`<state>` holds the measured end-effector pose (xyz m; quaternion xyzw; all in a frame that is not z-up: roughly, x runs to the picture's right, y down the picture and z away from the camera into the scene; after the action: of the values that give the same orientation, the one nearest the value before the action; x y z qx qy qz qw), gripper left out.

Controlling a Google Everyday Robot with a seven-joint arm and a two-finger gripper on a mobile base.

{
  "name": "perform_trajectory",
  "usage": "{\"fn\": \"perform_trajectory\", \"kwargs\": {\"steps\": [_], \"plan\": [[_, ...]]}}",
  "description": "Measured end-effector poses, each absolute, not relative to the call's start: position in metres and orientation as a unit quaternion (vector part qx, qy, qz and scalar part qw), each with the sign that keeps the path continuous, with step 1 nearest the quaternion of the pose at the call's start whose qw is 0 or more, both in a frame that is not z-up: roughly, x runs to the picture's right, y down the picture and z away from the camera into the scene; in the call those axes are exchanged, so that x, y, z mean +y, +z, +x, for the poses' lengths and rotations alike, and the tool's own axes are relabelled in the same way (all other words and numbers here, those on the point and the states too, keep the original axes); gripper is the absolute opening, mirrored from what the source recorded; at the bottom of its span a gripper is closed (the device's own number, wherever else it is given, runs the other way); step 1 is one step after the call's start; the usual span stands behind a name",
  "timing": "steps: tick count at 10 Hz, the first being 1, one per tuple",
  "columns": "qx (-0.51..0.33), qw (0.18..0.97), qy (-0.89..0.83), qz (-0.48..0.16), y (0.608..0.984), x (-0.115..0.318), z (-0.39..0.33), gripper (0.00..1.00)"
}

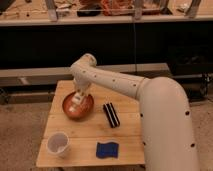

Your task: Place the bottle in the ceramic bowl

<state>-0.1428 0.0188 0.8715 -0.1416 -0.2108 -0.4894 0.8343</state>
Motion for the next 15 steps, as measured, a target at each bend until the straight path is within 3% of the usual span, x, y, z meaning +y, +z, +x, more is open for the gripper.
{"fn": "perform_trajectory", "kwargs": {"steps": [2,5,10,13,15], "plan": [[-0.211,0.833,-0.491,-0.141,0.872,0.019,-0.143,0.22],[-0.212,0.831,-0.495,-0.140,0.872,0.020,-0.145,0.38],[-0.213,0.827,-0.502,-0.138,0.873,0.021,-0.149,0.39],[-0.213,0.825,-0.505,-0.138,0.874,0.021,-0.152,0.63],[-0.214,0.823,-0.508,-0.137,0.874,0.021,-0.153,0.70]]}}
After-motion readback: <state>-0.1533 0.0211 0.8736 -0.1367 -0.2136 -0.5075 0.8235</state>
